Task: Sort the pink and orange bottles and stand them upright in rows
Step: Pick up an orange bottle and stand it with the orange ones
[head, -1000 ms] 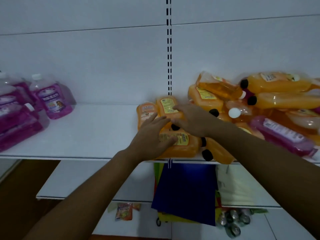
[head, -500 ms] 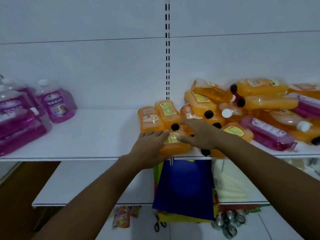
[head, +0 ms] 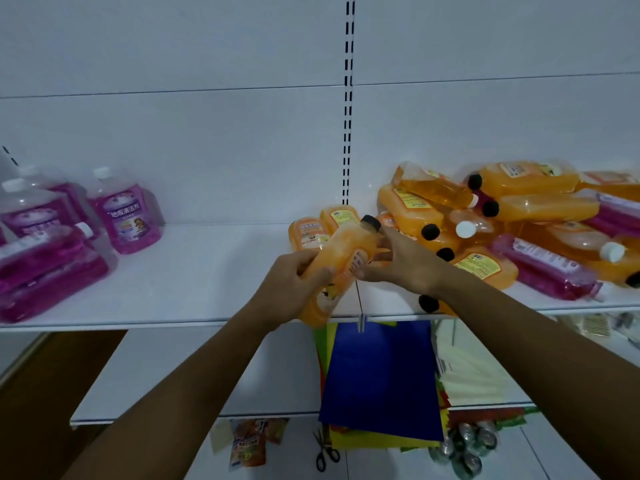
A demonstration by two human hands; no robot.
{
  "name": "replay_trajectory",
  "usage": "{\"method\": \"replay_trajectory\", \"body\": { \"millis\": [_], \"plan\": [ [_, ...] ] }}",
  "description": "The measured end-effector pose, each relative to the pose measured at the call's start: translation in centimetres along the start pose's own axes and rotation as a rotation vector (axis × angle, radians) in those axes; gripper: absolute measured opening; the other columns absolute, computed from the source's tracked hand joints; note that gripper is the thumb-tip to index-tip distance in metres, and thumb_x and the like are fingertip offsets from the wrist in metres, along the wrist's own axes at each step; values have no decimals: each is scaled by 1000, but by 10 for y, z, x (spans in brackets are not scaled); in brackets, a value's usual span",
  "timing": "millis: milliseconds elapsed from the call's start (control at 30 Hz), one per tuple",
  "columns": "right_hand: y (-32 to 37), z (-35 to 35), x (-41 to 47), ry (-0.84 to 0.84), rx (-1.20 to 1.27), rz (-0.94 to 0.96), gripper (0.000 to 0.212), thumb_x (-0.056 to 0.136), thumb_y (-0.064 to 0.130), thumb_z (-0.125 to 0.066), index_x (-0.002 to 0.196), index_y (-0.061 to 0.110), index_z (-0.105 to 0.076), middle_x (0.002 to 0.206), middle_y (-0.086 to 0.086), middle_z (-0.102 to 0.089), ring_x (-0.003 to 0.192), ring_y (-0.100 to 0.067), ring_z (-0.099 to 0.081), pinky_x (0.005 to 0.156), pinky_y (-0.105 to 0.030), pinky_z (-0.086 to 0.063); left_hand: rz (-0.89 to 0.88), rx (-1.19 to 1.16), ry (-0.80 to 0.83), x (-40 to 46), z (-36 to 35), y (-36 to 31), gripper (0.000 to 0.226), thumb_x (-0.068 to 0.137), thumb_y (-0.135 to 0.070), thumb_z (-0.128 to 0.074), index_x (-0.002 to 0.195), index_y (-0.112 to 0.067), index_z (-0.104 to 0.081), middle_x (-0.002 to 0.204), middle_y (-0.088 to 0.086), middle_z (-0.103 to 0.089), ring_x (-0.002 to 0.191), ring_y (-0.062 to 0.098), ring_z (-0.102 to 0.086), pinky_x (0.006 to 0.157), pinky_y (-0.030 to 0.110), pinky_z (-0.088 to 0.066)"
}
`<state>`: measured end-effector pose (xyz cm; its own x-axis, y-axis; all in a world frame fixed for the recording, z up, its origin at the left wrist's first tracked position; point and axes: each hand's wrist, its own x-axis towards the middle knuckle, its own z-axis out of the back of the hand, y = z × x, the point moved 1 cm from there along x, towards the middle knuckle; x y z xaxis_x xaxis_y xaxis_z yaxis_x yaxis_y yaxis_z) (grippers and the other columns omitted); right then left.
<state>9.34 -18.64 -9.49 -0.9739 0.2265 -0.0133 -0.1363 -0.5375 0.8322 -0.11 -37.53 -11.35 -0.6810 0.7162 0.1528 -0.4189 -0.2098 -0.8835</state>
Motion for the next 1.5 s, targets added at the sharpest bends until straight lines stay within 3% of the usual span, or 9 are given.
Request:
{"method": "replay_trajectory", "body": {
  "millis": [133, 267, 367, 500, 700, 800, 967, 1133, 1500],
  "plan": [
    [10, 2, -2, -4, 204, 43, 50, 79, 19, -76, 124, 23, -55, 111, 10, -66, 96, -1, -64, 77, -21, -56, 132, -301, 25, -1, -1, -4, 22, 98, -30, -51, 116, -23, -63, 110, 2, -71, 96, 20, -70, 82, 40, -59],
    [12, 10, -7, -153, 329, 57, 50, 75, 18, -80, 119, 25, -57, 109, 1, -67, 96, -14, -68, 73, -31, -60, 152, -423, 87, 9, -7, -6, 32, 86, -41, -57, 115, -28, -60, 112, 1, -70, 101, 25, -69, 86, 45, -57],
    [10, 23, -14, -277, 366, 94, 48, 74, 23, -80, 117, 29, -59, 107, -1, -69, 93, -17, -70, 71, -36, -61, 57, -338, 158, 20, -22, -13, 54, 75, -45, -65, 125, -27, -56, 118, -3, -68, 106, 20, -67, 88, 39, -55],
    [2, 36, -24, -321, 321, 109, 57, 75, 28, -79, 127, 26, -57, 109, -1, -68, 93, -15, -70, 71, -33, -60, -5, -251, 131, 26, -42, -23, 60, 70, -45, -69, 125, -27, -56, 117, -7, -67, 103, 13, -66, 87, 32, -55],
    [-4, 32, -21, -348, 230, 116, 58, 79, 32, -75, 132, 26, -52, 108, 7, -66, 90, -8, -68, 67, -23, -58, -12, -196, 124, 29, -43, -20, 44, 84, -25, -71, 125, -25, -55, 115, -10, -67, 103, 9, -65, 85, 28, -53],
    [0, 41, -20, -349, 243, 123, 45, 82, 31, -73, 123, 28, -56, 104, 8, -67, 89, -8, -69, 68, -26, -59, -37, -199, 118, 34, -45, -27, 46, 83, -29, -70, 126, -25, -56, 114, -9, -68, 101, 8, -67, 84, 27, -54],
    [-3, 73, -41, -465, 266, 109, 34, 84, 29, -71, 114, 33, -56, 101, 13, -64, 81, 6, -66, 58, -14, -52, -110, -275, 168, 50, -71, -53, 59, 75, -41, -69, 129, -23, -56, 115, -7, -68, 102, 11, -67, 85, 32, -56],
    [-36, 122, -100, -634, 334, 41, 40, 83, 25, -73, 120, 18, -61, 104, 0, -70, 90, -14, -70, 71, -35, -60, -151, -327, 320, 64, -144, -91, 38, 85, -27, -70, 122, -28, -59, 104, -18, -70, 99, 7, -68, 80, 25, -58],
    [-149, 268, -276, -913, 314, -73, 42, 85, 26, -72, 125, 19, -60, 105, -9, -67, 91, -23, -70, 69, -38, -60, -209, -391, 573, 66, -381, -207, 33, 84, -18, -72, 114, -27, -62, 106, -5, -73, 96, 13, -70, 78, 26, -57]
  ]
}}
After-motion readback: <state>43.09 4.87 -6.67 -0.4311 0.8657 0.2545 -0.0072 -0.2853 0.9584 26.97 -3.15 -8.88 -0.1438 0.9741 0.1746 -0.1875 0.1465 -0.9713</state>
